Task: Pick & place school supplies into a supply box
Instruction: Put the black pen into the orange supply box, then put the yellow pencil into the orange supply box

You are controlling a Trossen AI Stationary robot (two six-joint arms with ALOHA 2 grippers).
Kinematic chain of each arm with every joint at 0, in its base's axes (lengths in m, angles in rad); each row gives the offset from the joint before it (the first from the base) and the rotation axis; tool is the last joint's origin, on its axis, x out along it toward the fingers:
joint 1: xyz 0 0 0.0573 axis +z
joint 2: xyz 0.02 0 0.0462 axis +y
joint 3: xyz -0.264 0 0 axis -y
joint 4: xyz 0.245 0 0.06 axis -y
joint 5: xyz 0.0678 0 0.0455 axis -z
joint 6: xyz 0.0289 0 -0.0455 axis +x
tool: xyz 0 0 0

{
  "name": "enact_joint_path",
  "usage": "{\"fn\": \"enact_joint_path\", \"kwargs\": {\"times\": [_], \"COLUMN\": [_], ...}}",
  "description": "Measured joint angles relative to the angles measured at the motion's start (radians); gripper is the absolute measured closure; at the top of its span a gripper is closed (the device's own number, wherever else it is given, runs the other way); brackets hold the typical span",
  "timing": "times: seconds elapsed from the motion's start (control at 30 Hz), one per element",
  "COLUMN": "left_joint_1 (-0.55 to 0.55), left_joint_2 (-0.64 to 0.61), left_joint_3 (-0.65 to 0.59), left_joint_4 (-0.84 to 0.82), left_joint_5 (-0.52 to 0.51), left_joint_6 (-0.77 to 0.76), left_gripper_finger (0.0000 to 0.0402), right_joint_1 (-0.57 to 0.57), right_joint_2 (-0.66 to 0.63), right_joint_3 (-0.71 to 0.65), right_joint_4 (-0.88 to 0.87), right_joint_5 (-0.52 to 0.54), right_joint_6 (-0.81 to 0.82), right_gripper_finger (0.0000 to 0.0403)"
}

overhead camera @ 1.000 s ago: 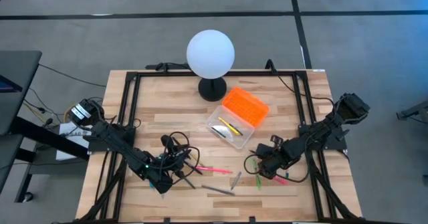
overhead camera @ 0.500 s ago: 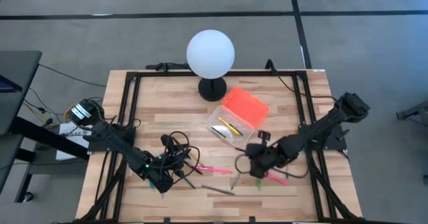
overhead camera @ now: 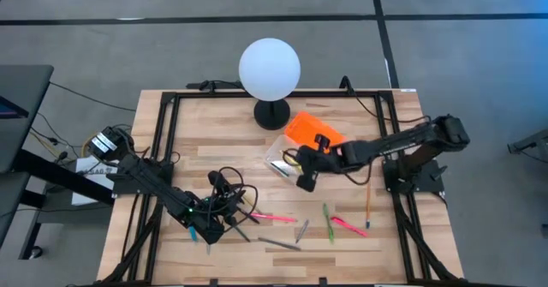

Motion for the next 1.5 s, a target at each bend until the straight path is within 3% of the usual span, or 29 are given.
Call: {"fn": "enact_joint_path", "kwargs": {"times": [0.33,0.57,1.03,1.23,1.5], "left_joint_1": [0.0,0.0,0.0,0.0,0.0], "left_joint_2": [0.0,0.0,0.0,0.0,0.0], "left_joint_3": [0.0,0.0,0.0,0.0,0.0], "left_joint_4": [-0.004,-0.01,-0.012,-0.038,-0.07], "left_joint_5": [0.001,0.004,0.027,0.096,0.161], "left_joint_6": [0.0,0.0,0.0,-0.022,-0.09], "left_gripper_finger": [0.0295,0.0295,0.0295,0.0295,0.0295], "right_joint_1": [-0.097,-0.124,-0.129,-0.029,0.177], "right_joint_2": [0.172,0.207,0.192,0.101,-0.062], "right_joint_3": [0.011,0.026,0.025,0.025,-0.036], "right_joint_4": [0.05,0.051,0.034,-0.003,-0.075], "right_joint_5": [-0.047,-0.046,-0.02,0.102,0.27], "right_joint_6": [-0.08,-0.097,-0.097,-0.128,-0.125], "right_gripper_finger": [0.0388,0.038,0.0277,0.0259,0.027]}}
